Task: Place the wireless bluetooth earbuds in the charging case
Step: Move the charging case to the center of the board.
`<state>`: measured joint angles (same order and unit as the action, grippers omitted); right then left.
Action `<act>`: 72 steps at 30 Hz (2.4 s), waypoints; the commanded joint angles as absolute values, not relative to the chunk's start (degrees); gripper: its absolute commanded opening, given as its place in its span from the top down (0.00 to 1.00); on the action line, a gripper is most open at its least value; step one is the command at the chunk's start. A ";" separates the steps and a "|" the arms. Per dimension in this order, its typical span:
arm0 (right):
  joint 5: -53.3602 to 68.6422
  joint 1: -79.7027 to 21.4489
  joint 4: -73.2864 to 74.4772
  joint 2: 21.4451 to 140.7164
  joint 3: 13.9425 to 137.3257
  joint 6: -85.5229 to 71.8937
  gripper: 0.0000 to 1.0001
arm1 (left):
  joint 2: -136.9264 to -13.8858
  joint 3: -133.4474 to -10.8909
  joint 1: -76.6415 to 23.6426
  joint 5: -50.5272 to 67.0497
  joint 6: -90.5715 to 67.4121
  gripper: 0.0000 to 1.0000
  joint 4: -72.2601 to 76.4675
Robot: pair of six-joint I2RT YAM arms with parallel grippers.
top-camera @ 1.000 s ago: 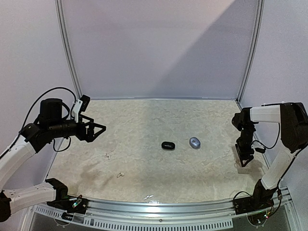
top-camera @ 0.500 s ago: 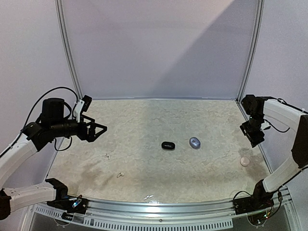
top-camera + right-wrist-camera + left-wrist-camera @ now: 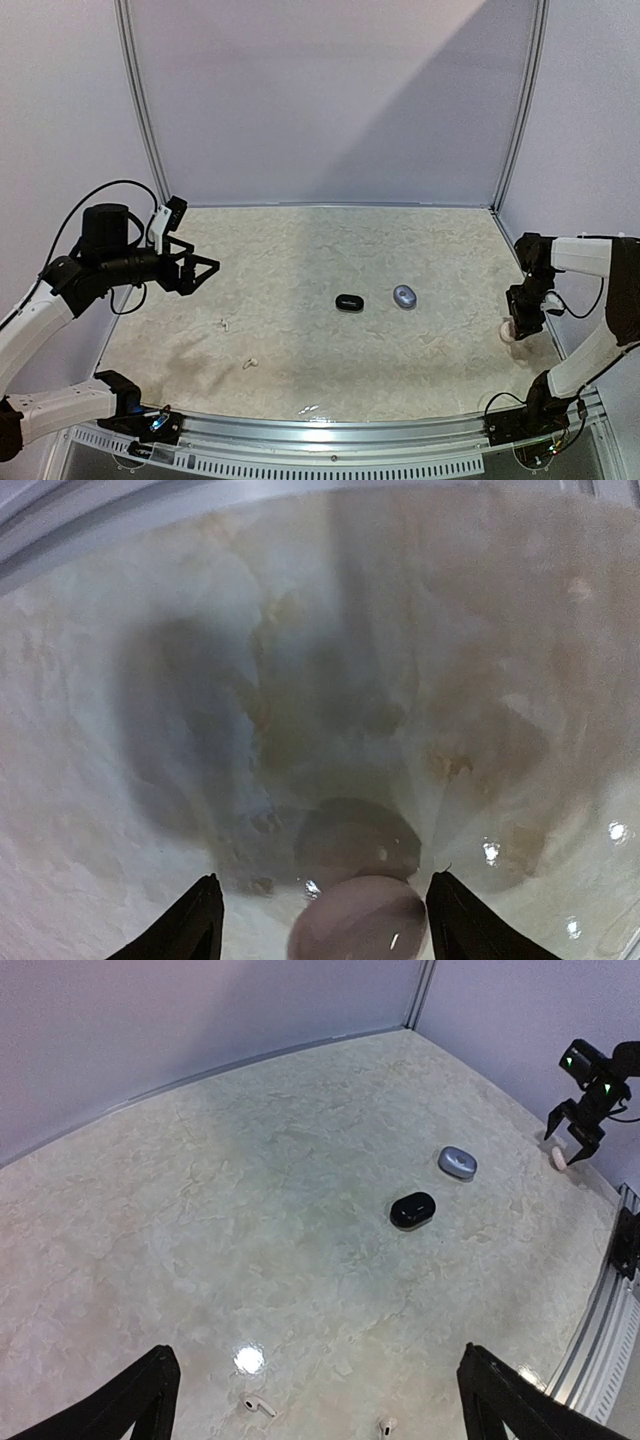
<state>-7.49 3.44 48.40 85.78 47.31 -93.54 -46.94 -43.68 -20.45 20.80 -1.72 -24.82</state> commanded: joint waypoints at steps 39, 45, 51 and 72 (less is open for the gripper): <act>-4.02 3.23 44.42 91.99 49.47 -86.85 0.27 | -47.14 -43.59 -19.53 19.65 -0.53 0.01 -24.63; -3.10 2.96 44.41 93.11 50.95 -85.62 0.28 | -47.22 -43.64 -19.42 19.64 -0.53 0.01 -24.67; -1.83 2.92 44.36 93.07 50.87 -85.02 0.30 | -47.16 -43.44 -19.47 19.73 -0.27 0.01 -24.60; -0.62 1.20 44.83 94.78 53.00 -82.50 0.48 | -47.00 -43.01 -19.47 19.75 -0.09 0.01 -24.70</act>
